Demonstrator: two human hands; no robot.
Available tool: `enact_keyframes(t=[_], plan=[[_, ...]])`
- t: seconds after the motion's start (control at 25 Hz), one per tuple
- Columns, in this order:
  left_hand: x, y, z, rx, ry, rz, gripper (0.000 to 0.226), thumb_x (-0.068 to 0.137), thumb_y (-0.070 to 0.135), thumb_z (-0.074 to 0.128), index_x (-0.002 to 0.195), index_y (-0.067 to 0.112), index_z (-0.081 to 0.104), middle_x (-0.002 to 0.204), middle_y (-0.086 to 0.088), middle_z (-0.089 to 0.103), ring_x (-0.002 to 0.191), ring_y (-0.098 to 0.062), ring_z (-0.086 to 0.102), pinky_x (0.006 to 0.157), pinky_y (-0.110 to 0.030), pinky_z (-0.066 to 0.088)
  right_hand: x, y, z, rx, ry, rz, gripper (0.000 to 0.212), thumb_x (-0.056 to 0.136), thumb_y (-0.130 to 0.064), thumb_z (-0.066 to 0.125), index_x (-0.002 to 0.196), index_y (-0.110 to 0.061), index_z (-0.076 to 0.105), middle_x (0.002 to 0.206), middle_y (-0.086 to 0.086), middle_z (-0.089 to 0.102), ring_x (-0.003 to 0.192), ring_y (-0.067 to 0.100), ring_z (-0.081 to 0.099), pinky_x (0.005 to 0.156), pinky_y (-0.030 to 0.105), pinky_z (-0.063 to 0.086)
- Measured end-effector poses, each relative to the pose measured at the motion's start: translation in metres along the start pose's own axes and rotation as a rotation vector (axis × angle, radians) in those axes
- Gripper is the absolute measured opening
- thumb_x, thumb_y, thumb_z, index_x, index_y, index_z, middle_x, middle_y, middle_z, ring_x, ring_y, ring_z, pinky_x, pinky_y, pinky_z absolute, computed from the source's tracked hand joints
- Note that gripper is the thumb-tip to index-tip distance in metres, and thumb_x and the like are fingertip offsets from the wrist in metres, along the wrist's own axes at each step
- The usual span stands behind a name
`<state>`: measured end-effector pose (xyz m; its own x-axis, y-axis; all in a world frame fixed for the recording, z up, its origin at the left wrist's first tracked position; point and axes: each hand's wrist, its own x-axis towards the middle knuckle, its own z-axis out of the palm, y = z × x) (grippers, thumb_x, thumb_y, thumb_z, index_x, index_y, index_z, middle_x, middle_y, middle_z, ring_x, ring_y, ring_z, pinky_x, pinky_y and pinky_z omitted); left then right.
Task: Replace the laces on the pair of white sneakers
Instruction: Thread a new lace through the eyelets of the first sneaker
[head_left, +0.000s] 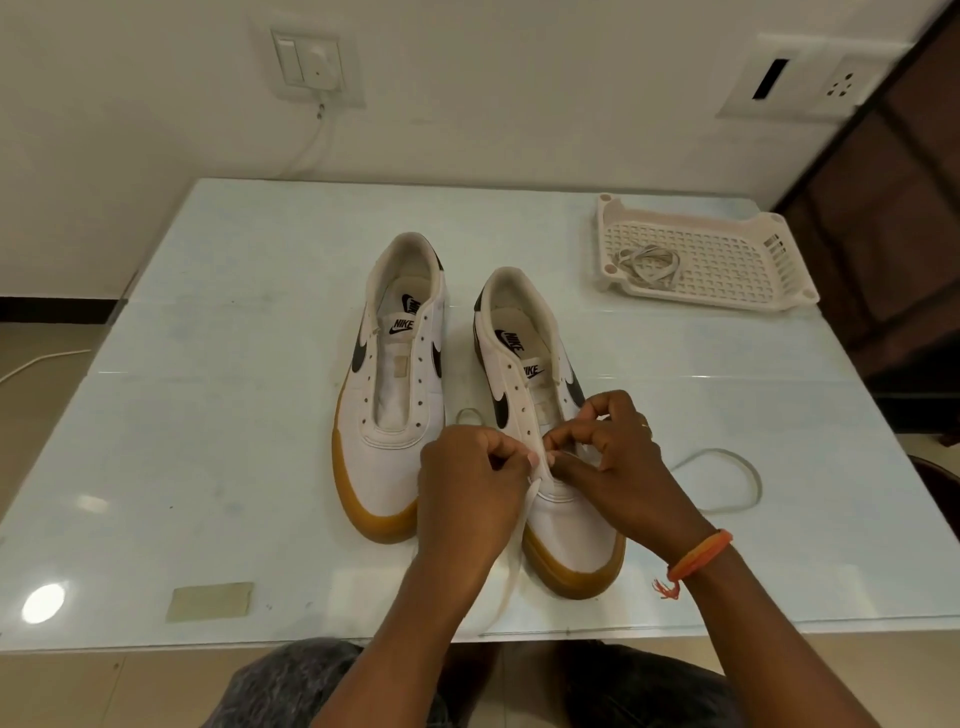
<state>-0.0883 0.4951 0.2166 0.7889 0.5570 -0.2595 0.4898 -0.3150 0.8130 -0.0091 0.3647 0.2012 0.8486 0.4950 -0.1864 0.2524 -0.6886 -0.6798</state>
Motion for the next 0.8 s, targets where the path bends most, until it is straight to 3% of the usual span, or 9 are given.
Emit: enact_keyframes(t=[0.2, 0.36, 0.44, 0.56, 0.68, 0.72, 0.8], plan=[[0.012, 0.004, -0.04, 0.014, -0.012, 0.013, 0.02, 0.089, 0.022, 0.067, 0.071, 0.028, 0.067, 0.071, 0.007, 0.069, 0.066, -0.003, 0.063, 0.062, -0.014, 0.045, 0.0, 0.008, -0.015, -0.043, -0.039, -0.076, 0.012, 0.079, -0.044, 0.073, 0.085, -0.034, 0.07, 0.103, -0.012, 0.043, 0.099, 0.014, 0.051, 0.089, 0.044, 0.048], [0.023, -0.003, -0.072, -0.101, 0.311, -0.003, 0.019, 0.093, 0.018, 0.061, 0.077, 0.028, 0.064, 0.081, 0.002, 0.07, 0.072, -0.013, 0.068, 0.078, -0.038, 0.058, 0.001, 0.008, -0.015, -0.113, -0.053, -0.077, 0.015, 0.08, -0.046, 0.07, 0.088, -0.034, 0.069, 0.109, -0.008, 0.044, 0.101, 0.017, 0.051, 0.09, 0.046, 0.048], [0.026, -0.003, -0.074, -0.141, 0.413, 0.007, 0.013, 0.095, 0.017, 0.059, 0.084, 0.024, 0.064, 0.089, -0.003, 0.071, 0.067, -0.013, 0.069, 0.073, -0.036, 0.06, 0.0, 0.008, -0.015, -0.109, -0.059, -0.076, 0.014, 0.081, -0.045, 0.07, 0.088, -0.033, 0.069, 0.11, -0.007, 0.044, 0.101, 0.017, 0.05, 0.091, 0.046, 0.048], [0.025, -0.002, -0.062, -0.13, 0.269, -0.004, 0.006, 0.093, 0.021, 0.063, 0.098, 0.017, 0.064, 0.094, -0.005, 0.069, 0.062, -0.014, 0.069, 0.057, -0.025, 0.059, 0.001, 0.01, -0.016, -0.05, -0.068, -0.085, 0.01, 0.08, -0.044, 0.071, 0.087, -0.037, 0.068, 0.107, -0.009, 0.044, 0.099, 0.016, 0.051, 0.09, 0.047, 0.048], [0.018, -0.001, -0.046, 0.098, 0.252, 0.028, 0.031, 0.088, 0.037, 0.069, 0.109, 0.017, 0.057, 0.103, 0.001, 0.06, 0.08, -0.02, 0.066, 0.071, -0.031, 0.054, 0.002, 0.014, -0.02, 0.006, -0.075, -0.121, 0.009, 0.086, -0.036, 0.068, 0.094, -0.039, 0.07, 0.105, -0.009, 0.046, 0.097, 0.011, 0.052, 0.089, 0.043, 0.05], [0.014, 0.002, -0.043, 0.213, 0.243, 0.049, 0.029, 0.089, 0.041, 0.067, 0.102, 0.016, 0.058, 0.096, 0.002, 0.06, 0.078, -0.017, 0.062, 0.069, -0.027, 0.048, 0.002, 0.016, -0.021, 0.013, -0.078, -0.138, 0.013, 0.089, -0.032, 0.066, 0.098, -0.039, 0.071, 0.105, -0.008, 0.047, 0.096, 0.009, 0.052, 0.088, 0.04, 0.051], [0.007, 0.004, -0.033, 0.305, 0.056, 0.005, 0.041, 0.09, 0.049, 0.061, 0.079, 0.01, 0.064, 0.072, -0.001, 0.066, 0.06, -0.019, 0.06, 0.055, -0.026, 0.043, 0.003, 0.02, -0.023, 0.014, -0.066, -0.177, 0.024, 0.094, -0.022, 0.061, 0.109, -0.037, 0.071, 0.102, -0.007, 0.048, 0.097, 0.009, 0.053, 0.087, 0.039, 0.051]])
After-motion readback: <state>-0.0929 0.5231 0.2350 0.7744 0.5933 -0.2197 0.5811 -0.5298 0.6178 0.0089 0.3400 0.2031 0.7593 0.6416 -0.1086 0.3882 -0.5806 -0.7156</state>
